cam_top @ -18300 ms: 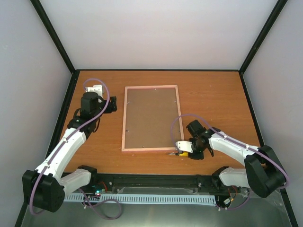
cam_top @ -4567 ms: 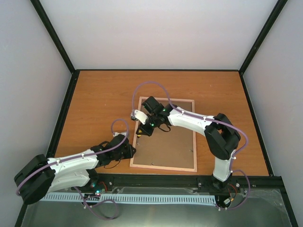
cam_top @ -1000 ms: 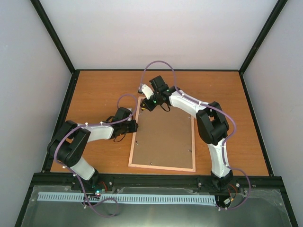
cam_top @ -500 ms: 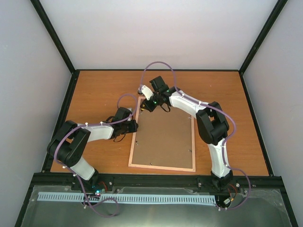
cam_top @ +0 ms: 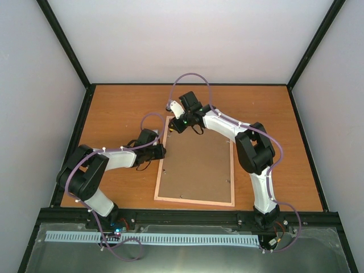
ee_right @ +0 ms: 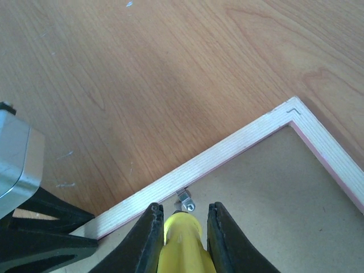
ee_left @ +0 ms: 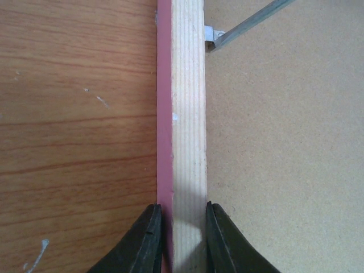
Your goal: Take the photo out of the frame
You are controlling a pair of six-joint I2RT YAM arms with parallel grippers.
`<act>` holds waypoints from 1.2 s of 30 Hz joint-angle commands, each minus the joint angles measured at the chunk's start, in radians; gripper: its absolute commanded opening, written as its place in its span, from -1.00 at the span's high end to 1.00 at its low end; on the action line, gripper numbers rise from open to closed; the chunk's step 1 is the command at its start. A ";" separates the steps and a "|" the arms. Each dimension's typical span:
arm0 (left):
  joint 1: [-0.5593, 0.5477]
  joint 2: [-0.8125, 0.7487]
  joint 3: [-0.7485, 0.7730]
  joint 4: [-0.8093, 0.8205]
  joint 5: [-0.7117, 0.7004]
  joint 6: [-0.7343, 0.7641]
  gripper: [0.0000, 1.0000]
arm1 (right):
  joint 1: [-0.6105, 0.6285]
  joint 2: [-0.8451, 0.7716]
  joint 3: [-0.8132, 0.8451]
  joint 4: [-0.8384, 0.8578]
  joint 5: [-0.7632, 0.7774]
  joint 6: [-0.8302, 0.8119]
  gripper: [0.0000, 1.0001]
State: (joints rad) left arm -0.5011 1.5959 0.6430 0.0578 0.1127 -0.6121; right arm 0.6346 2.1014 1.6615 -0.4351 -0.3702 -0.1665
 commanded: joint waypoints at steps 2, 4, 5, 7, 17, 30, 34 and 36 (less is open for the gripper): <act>-0.001 0.007 -0.022 -0.003 0.033 0.012 0.98 | -0.015 0.014 -0.005 0.096 0.183 0.057 0.94; -0.001 0.009 -0.023 -0.003 0.033 0.011 0.98 | -0.015 0.005 -0.007 0.102 0.241 0.071 0.94; -0.001 0.010 -0.024 -0.003 0.033 0.010 0.98 | -0.015 0.000 -0.006 0.099 0.267 0.073 0.95; -0.001 0.008 -0.026 -0.003 0.031 0.009 0.98 | -0.016 -0.017 -0.003 0.081 0.332 0.082 0.94; 0.000 0.015 -0.022 0.019 0.045 0.005 0.99 | -0.022 -0.110 -0.078 0.100 0.026 0.011 0.94; -0.001 -0.015 -0.017 -0.007 0.039 0.008 0.98 | -0.016 0.026 0.016 0.042 -0.114 0.009 0.94; -0.001 -0.017 -0.017 -0.013 0.038 0.011 0.99 | -0.014 0.035 0.014 0.036 -0.085 0.001 0.94; -0.001 -0.015 -0.017 -0.011 0.038 0.010 0.99 | -0.016 0.033 0.012 0.034 -0.077 -0.007 0.94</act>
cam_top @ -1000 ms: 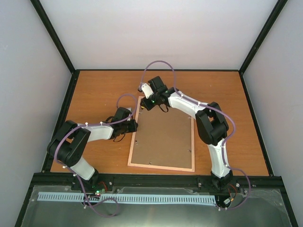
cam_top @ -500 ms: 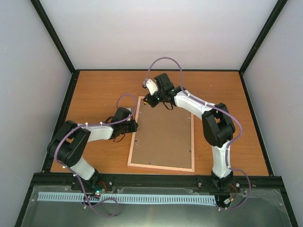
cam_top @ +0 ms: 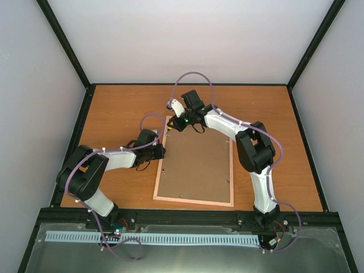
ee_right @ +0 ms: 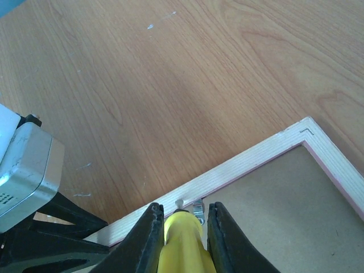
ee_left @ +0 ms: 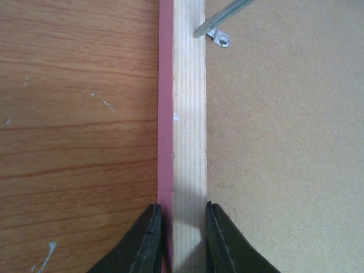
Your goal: Take the photo out of the frame
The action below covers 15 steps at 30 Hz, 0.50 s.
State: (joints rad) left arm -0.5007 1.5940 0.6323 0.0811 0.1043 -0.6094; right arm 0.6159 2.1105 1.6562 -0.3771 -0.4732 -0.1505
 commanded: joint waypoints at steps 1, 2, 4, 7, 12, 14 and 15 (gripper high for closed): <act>-0.001 -0.013 -0.008 -0.033 0.047 0.007 0.98 | 0.004 0.021 0.018 -0.029 0.025 -0.026 0.94; -0.001 -0.011 -0.008 -0.032 0.048 0.007 0.99 | 0.004 0.016 0.018 -0.034 0.017 -0.031 0.94; -0.001 -0.009 -0.009 -0.032 0.048 0.007 0.99 | 0.002 -0.008 0.010 -0.040 -0.021 -0.043 0.94; -0.001 -0.016 -0.008 -0.037 0.049 0.012 0.99 | 0.006 -0.071 -0.029 -0.048 -0.120 -0.111 0.95; -0.001 -0.023 -0.005 -0.042 0.047 0.019 0.98 | 0.007 -0.088 -0.051 -0.032 -0.010 -0.131 0.94; 0.000 -0.019 -0.003 -0.042 0.048 0.018 0.98 | 0.007 -0.078 -0.047 -0.028 0.002 -0.122 0.94; -0.001 -0.018 -0.003 -0.042 0.048 0.017 0.99 | 0.007 -0.072 -0.044 -0.024 0.002 -0.115 0.94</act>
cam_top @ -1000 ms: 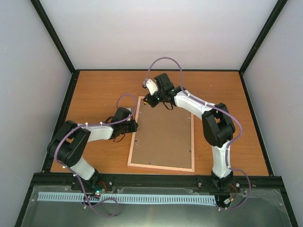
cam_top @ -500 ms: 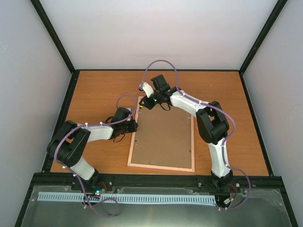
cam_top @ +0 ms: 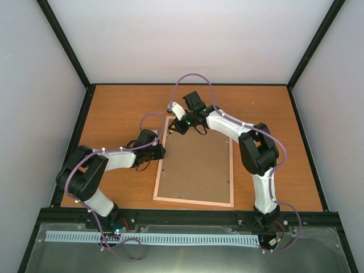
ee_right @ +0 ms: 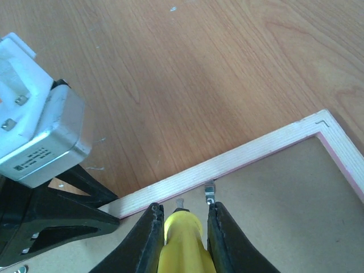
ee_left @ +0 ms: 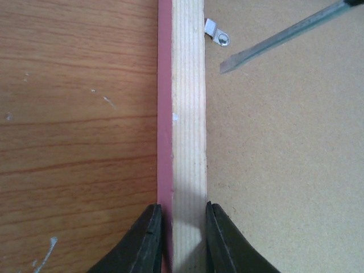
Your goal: Take the photo out of the frame
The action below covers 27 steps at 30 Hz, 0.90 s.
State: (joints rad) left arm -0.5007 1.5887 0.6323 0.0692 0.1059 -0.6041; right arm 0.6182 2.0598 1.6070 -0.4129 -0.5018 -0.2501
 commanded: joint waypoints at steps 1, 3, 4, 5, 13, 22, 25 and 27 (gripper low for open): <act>-0.001 -0.013 -0.004 -0.029 0.046 0.011 0.98 | 0.005 -0.016 0.006 0.015 0.026 -0.011 0.94; -0.001 -0.017 -0.007 -0.028 0.046 0.009 0.98 | 0.005 -0.003 0.013 0.019 0.025 -0.003 0.94; -0.001 -0.021 -0.010 -0.029 0.045 0.009 0.98 | 0.005 0.003 0.019 0.017 0.029 -0.003 0.94; -0.001 -0.025 -0.012 -0.030 0.045 0.008 0.98 | 0.005 0.011 0.026 0.015 0.035 0.000 0.94; -0.001 -0.033 -0.022 -0.030 0.041 0.009 0.99 | 0.005 0.063 0.069 0.008 0.025 0.021 0.94; -0.001 -0.031 -0.022 -0.027 0.043 0.012 0.99 | 0.004 0.080 0.074 0.010 0.099 0.035 0.94; -0.001 -0.030 -0.025 -0.025 0.043 0.011 0.99 | 0.005 0.079 0.073 0.010 0.148 0.051 0.94; -0.001 -0.031 -0.026 -0.026 0.043 0.012 0.99 | 0.005 0.076 0.078 0.001 0.209 0.070 0.94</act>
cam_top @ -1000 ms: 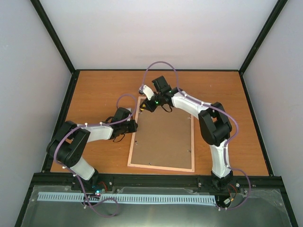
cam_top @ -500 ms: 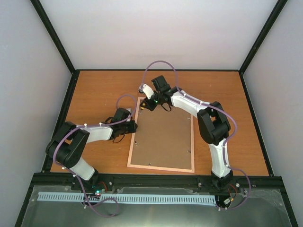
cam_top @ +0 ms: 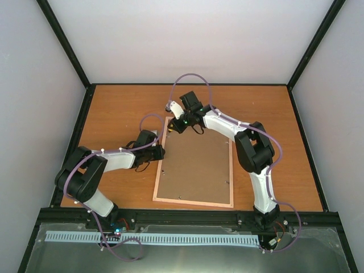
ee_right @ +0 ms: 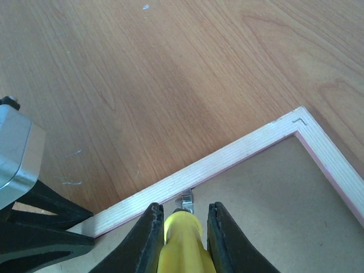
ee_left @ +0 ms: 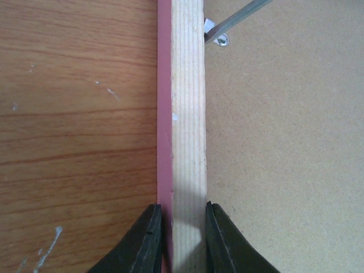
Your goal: Take the photo out of the frame
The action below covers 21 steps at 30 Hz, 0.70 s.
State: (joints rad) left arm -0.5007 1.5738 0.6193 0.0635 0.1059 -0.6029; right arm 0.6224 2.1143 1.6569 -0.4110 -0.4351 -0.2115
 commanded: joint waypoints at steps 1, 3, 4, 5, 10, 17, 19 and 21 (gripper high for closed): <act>-0.001 -0.016 -0.016 -0.021 0.043 0.011 0.99 | 0.003 0.022 0.036 -0.020 0.193 0.039 0.94; -0.001 -0.017 -0.017 -0.026 0.041 0.011 0.99 | 0.014 0.023 0.073 -0.083 0.396 0.074 0.94; -0.001 -0.018 -0.018 -0.026 0.040 0.011 0.99 | 0.017 0.006 0.080 -0.102 0.451 0.082 0.94; -0.001 -0.020 -0.020 -0.026 0.039 0.011 0.98 | 0.017 -0.025 0.062 -0.088 0.487 0.090 0.95; -0.001 -0.012 -0.022 -0.015 0.040 0.008 0.98 | 0.012 -0.164 0.001 -0.043 0.479 0.116 0.94; 0.005 -0.014 0.041 -0.057 0.023 0.044 0.98 | -0.007 -0.322 -0.100 -0.136 0.141 0.041 0.94; 0.022 -0.001 0.084 -0.073 0.034 0.076 0.98 | -0.016 -0.397 -0.189 -0.131 0.101 0.004 0.94; 0.047 0.028 0.131 -0.092 0.060 0.115 0.98 | -0.022 -0.485 -0.307 -0.125 0.061 -0.052 0.95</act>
State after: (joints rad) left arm -0.4881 1.5730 0.6472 0.0059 0.1074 -0.5701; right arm 0.6174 1.7515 1.5124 -0.4984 -0.2367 -0.1642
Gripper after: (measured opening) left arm 0.198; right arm 0.143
